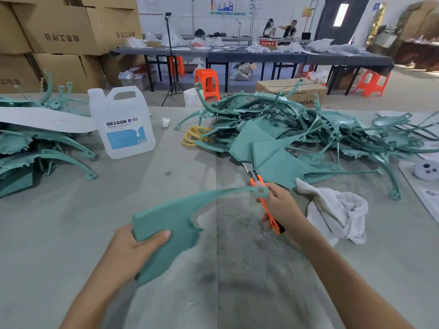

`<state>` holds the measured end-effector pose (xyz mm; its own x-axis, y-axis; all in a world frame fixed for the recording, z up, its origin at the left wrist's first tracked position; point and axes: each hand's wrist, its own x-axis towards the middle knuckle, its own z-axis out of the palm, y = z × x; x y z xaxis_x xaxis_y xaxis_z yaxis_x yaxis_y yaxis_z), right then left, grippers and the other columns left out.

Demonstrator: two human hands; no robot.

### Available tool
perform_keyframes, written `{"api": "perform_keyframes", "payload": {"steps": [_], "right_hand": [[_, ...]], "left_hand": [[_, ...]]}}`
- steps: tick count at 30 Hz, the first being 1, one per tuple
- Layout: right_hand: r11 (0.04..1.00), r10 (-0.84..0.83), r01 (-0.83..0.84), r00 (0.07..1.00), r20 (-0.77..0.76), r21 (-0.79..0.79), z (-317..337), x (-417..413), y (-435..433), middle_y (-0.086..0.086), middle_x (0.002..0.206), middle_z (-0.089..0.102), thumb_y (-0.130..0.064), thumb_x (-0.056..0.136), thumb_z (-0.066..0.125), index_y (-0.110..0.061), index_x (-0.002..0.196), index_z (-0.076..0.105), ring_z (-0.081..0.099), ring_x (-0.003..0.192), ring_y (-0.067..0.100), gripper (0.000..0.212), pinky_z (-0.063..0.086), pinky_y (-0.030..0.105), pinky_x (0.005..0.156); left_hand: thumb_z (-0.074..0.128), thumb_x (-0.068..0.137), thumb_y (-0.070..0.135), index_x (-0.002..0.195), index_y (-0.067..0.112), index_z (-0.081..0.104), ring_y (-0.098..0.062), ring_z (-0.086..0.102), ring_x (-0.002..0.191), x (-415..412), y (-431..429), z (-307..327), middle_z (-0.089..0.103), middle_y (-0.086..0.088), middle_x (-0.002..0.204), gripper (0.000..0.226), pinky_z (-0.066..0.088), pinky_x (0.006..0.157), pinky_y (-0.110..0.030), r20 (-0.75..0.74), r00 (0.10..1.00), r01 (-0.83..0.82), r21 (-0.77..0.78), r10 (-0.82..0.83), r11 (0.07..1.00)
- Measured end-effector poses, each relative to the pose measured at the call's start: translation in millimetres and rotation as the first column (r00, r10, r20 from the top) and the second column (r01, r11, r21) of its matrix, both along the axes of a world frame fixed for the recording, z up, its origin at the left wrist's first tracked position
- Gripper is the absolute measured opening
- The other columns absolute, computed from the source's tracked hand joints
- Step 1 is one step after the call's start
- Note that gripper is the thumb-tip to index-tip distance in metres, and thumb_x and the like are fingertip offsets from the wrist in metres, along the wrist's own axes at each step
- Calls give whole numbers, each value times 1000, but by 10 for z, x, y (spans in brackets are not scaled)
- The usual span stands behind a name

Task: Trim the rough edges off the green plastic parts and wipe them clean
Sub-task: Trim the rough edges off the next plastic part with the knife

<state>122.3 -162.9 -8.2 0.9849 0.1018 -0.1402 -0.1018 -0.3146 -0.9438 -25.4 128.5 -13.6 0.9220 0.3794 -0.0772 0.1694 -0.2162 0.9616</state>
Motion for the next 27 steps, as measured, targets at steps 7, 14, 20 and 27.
{"api": "perform_keyframes", "payload": {"steps": [7, 14, 20, 27], "right_hand": [[822, 178, -44, 967, -182, 568, 100, -319, 38, 11, 113, 75, -15, 99, 59, -16, 120, 65, 62, 58, 19, 22, 43, 25, 40], [805, 157, -10, 968, -197, 594, 20, -476, 84, 7, 94, 73, -26, 94, 70, -11, 117, 58, 75, 91, 31, 30, 48, 24, 45], [832, 164, -54, 975, -152, 551, -29, -541, 197, 18, 107, 74, -18, 96, 69, -10, 123, 55, 74, 86, 28, 31, 49, 26, 47], [954, 30, -32, 999, 12, 297, -10, -644, 33, 6, 97, 73, -33, 99, 64, -22, 114, 60, 73, 81, 23, 19, 54, 34, 53]], "left_hand": [[84, 72, 0, 112, 10, 64, -35, 75, 76, -39, 189, -13, 76, -16, 95, 46, 58, 53, -40, -116, 993, -12, -180, -9, 984], [78, 74, 58, 132, 30, 46, -24, 57, 117, 53, 283, -153, 57, -1, 132, 72, 49, 95, -42, -394, 911, 154, 602, 123, 783], [32, 83, 82, 148, 30, 41, -21, 40, 137, 451, -534, -98, 46, 4, 150, 84, 35, 111, -41, -152, 951, 283, 781, -270, 557], [-2, 79, 86, 69, 33, 45, -12, 49, 75, 759, -1054, -444, 49, 10, 67, 71, 23, 72, -37, -172, 913, 374, 718, -371, 588]]}}
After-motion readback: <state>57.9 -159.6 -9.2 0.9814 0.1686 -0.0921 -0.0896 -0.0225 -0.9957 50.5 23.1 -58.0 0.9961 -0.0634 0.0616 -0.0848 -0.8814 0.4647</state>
